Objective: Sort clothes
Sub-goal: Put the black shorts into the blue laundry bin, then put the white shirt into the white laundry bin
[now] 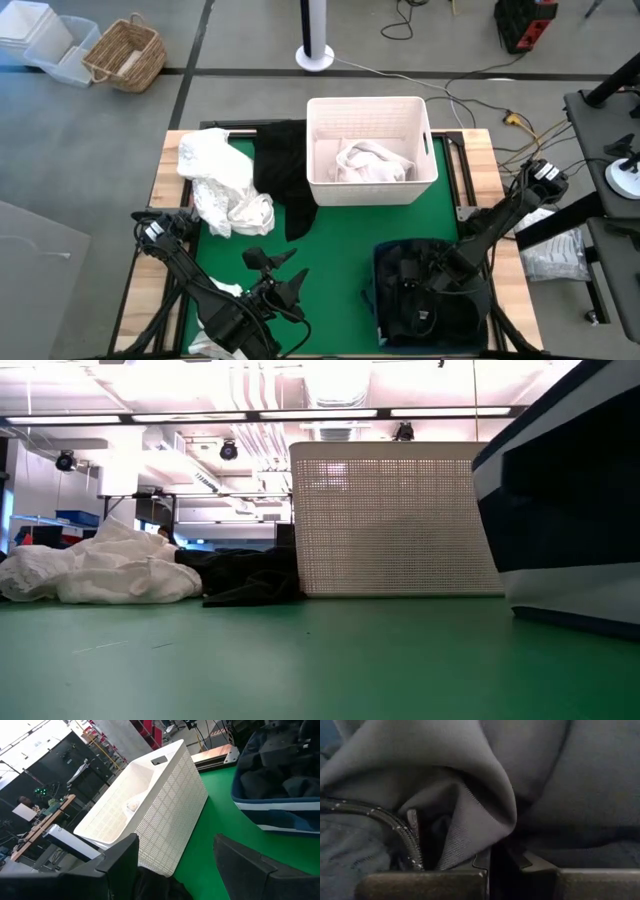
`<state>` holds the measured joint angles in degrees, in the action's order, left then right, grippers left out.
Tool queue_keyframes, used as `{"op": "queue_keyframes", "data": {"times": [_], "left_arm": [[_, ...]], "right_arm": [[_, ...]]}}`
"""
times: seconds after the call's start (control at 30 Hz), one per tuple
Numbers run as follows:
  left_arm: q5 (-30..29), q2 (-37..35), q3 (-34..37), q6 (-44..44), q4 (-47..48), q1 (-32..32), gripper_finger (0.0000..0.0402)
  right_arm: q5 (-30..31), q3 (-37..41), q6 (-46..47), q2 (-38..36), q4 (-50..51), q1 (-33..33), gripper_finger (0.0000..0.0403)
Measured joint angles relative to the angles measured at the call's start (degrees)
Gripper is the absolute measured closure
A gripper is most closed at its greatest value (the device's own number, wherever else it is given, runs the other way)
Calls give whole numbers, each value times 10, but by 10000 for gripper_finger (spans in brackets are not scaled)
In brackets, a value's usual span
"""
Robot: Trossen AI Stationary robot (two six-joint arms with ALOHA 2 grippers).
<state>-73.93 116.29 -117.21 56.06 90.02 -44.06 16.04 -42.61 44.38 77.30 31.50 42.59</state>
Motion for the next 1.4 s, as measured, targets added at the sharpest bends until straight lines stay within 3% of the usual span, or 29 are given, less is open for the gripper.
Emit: {"op": "queue_keyframes", "data": {"times": [0.63, 0.77, 0.9, 1.2, 1.4], "left_arm": [[6, 0, 0, 0, -2, 0, 169], [42, 0, 0, 2, -2, 0, 169], [118, 0, -2, 9, -4, -2, 169], [284, -1, -2, 13, 0, -45, 169], [309, -11, -2, 56, 0, -64, 169]], "right_arm": [[3, -236, -13, 0, 294, 4, 390], [4, -292, -14, 0, 376, 4, 390], [19, -326, -37, -1, 426, 4, 390], [134, -322, -143, -44, 379, 7, 390], [186, -322, -193, -70, 333, 5, 390]]}}
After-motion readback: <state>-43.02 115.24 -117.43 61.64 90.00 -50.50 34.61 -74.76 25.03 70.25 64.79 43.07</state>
